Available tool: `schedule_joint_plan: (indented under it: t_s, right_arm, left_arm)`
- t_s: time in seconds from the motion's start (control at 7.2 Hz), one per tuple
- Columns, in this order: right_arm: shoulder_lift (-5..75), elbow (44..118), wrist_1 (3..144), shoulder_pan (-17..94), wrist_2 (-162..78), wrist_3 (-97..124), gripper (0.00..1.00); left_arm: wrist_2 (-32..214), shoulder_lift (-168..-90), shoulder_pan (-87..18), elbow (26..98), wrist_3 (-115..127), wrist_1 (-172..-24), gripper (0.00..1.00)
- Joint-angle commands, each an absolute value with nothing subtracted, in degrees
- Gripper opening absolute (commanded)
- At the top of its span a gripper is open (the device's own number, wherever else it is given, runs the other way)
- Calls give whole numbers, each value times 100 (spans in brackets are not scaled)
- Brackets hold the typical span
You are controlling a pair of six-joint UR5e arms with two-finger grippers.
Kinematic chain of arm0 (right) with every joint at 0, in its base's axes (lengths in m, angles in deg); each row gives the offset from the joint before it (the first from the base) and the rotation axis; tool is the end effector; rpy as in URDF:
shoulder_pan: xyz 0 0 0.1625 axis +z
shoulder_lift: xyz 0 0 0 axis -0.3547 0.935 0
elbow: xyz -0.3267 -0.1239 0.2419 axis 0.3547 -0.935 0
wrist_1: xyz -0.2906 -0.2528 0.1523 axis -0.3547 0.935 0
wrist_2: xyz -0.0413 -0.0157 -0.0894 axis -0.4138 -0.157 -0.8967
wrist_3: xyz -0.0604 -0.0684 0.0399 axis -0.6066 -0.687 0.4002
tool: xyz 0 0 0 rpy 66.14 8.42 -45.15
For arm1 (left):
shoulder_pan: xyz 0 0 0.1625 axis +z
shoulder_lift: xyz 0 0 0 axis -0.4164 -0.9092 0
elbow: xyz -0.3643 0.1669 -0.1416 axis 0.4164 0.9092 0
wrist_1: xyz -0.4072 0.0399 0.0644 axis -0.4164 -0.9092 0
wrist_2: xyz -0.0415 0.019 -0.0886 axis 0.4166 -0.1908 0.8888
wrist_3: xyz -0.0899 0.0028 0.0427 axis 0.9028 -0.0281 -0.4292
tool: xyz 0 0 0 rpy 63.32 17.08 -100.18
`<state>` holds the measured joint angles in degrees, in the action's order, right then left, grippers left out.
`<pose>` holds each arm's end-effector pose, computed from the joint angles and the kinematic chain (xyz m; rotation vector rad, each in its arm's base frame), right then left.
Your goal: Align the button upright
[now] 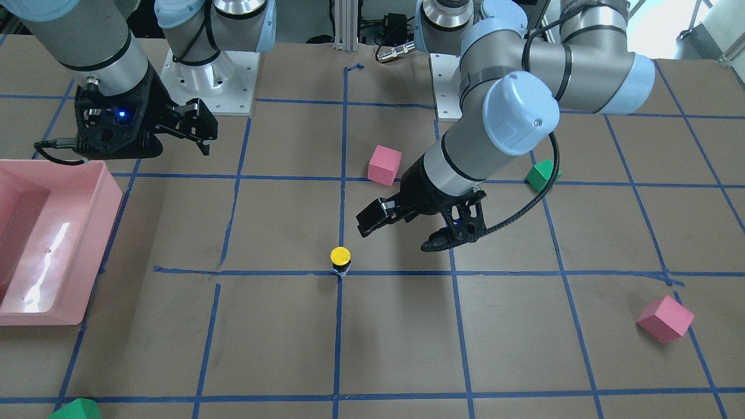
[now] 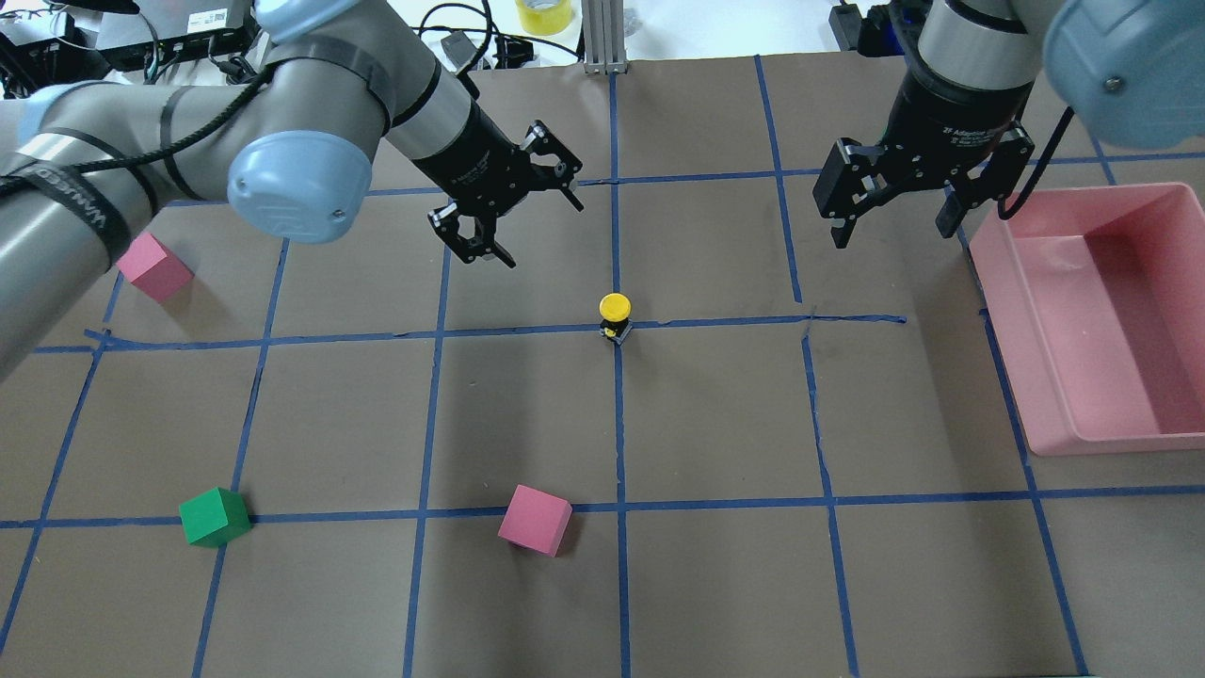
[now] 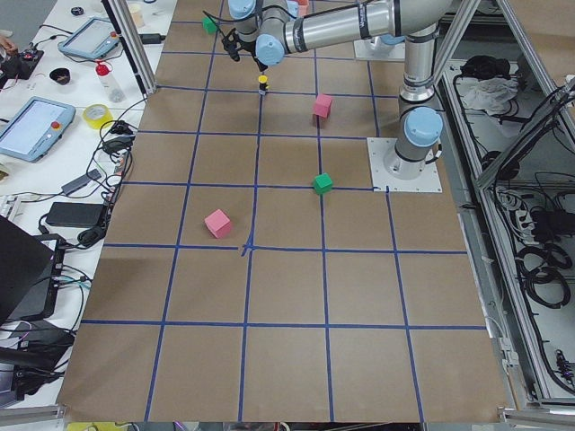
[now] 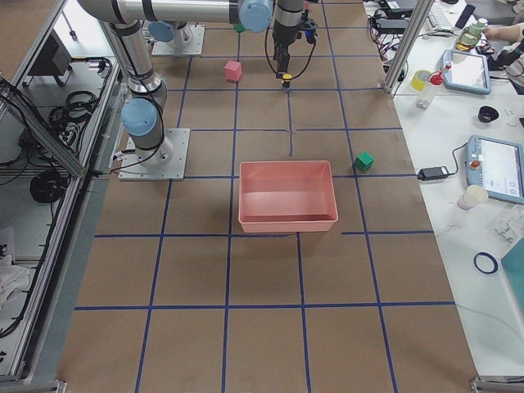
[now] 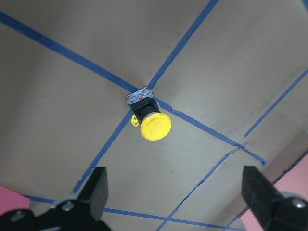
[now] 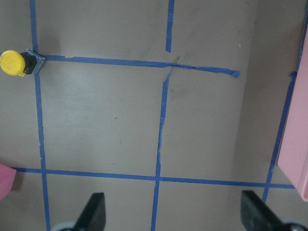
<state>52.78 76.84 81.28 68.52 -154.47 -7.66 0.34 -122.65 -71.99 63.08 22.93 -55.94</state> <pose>0.1276 -0.5001 0.4686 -0.1154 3.1246 0.1772 -0.2338 -0.5536 0.3824 0.6006 -2.7229 -0.1439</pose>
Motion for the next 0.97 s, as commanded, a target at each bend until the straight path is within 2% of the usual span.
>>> schedule_joint_plan:
  t_s: [0.0, 0.42, 0.83]
  right_arm:
    - [5267, 7658, 8149, 6844, -15471, -763, 100]
    - [5285, 7605, 8140, 6826, -15488, -772, 100]
    - [5320, 7519, 8122, 6800, -15568, -520, 100]
  left_arm:
    - [-1253, -11625, -7172, 6267, 505, -6205, 100]
    - [-1962, -11010, -6822, 6240, -1264, -6644, 100]
    - [-2356, -11068, -6442, 5714, -1691, -6981, 100]
